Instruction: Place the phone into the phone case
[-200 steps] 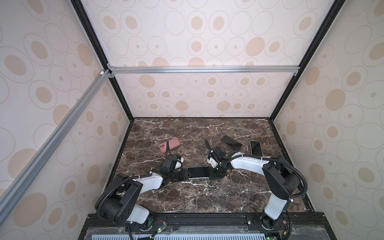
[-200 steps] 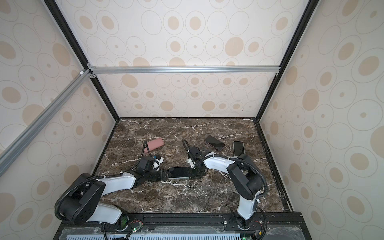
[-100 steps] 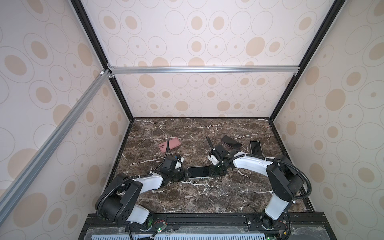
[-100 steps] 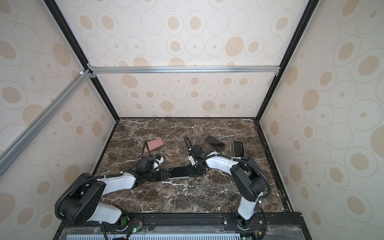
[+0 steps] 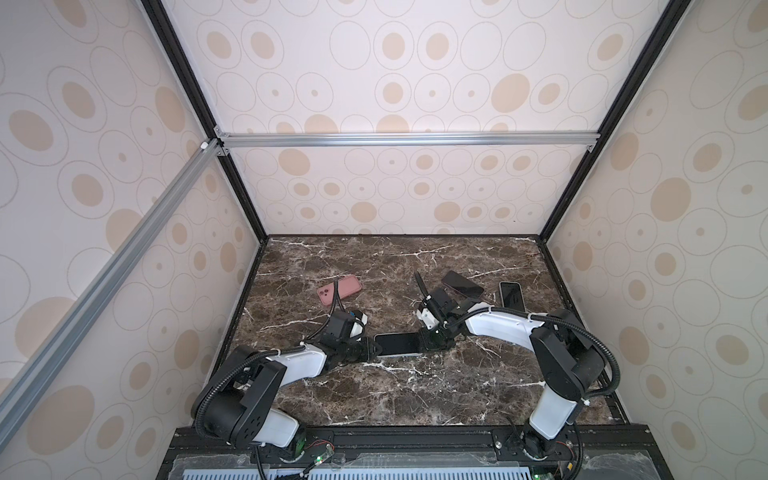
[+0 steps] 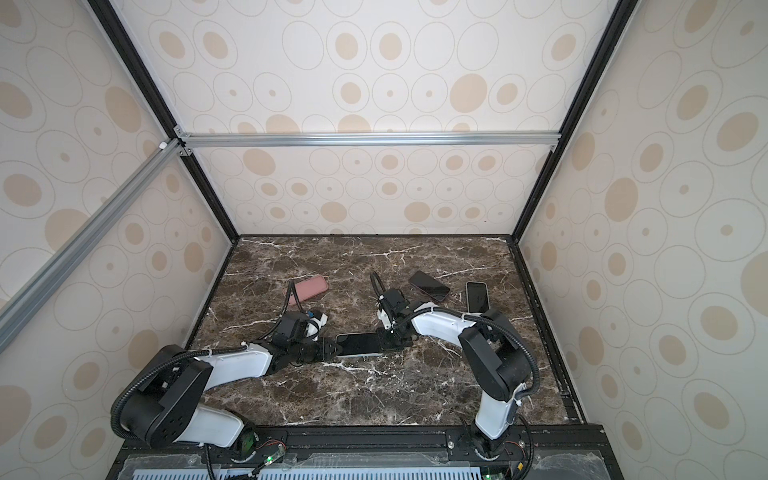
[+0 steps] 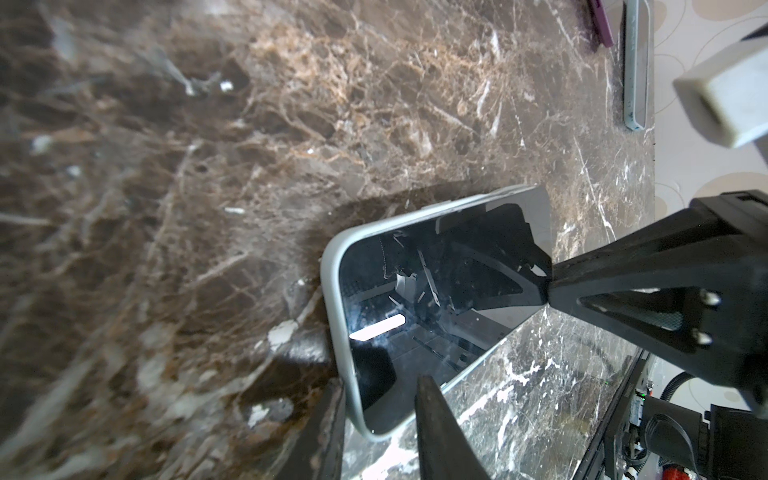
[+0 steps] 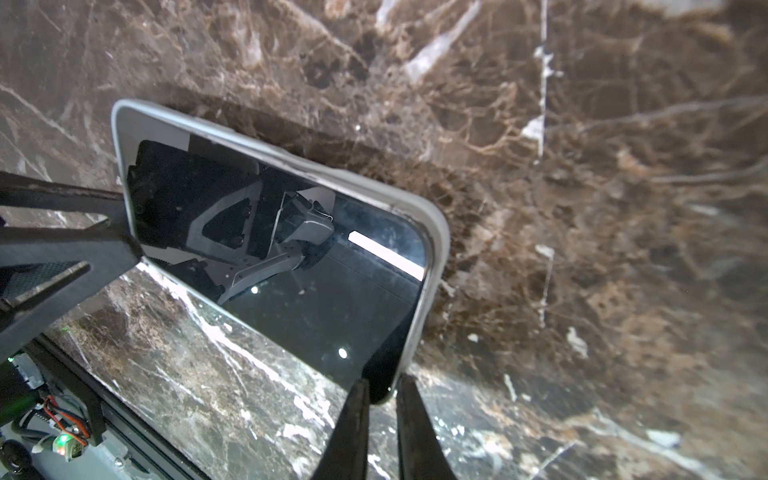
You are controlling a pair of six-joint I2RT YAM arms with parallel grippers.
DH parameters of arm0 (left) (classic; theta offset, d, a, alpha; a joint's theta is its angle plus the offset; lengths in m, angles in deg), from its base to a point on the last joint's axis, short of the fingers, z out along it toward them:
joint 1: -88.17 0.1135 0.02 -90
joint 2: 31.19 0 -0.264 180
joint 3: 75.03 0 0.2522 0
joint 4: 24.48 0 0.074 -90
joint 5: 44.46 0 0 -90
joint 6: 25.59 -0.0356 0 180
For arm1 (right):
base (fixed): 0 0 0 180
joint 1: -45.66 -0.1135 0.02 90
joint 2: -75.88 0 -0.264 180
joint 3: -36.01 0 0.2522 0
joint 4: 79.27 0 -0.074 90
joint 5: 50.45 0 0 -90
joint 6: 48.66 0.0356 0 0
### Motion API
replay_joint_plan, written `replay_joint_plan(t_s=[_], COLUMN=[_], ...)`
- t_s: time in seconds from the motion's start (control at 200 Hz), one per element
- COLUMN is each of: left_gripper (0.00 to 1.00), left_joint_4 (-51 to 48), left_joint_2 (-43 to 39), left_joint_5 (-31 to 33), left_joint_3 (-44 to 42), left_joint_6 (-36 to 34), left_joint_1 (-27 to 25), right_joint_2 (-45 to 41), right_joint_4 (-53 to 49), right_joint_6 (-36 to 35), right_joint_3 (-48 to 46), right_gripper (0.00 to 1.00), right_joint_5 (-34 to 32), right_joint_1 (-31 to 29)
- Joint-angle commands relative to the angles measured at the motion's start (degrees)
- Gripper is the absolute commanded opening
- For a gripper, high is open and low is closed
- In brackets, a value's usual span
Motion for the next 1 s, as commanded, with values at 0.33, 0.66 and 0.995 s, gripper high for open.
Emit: replay_joint_plan(t_s=[0.33,0.66,0.995], left_gripper=[0.28,0.28,0.28], left_joint_4=[-0.11,-0.15,-0.50], left_joint_2=[4.16,4.34,4.18], left_joint_5=[-0.97,-1.15,-0.89], left_joint_3=[-0.18,-0.29,-0.53], left_joint_6=[-1.29,-1.24,-1.17], left_joint_1=[-0.44,-0.44,-0.43], right_joint_2=[8.62,15.83,16.52], right_joint_4=[11.46,14.79,9.37], right_joint_6=[3.11,4.73,3.90], right_joint_3=[-3.68,-3.69,-1.59], right_gripper=[0.09,0.09,0.11], right_joint_5=[6.74,6.31,-1.01], right_joint_1=[-0.62,-2.36,-3.71])
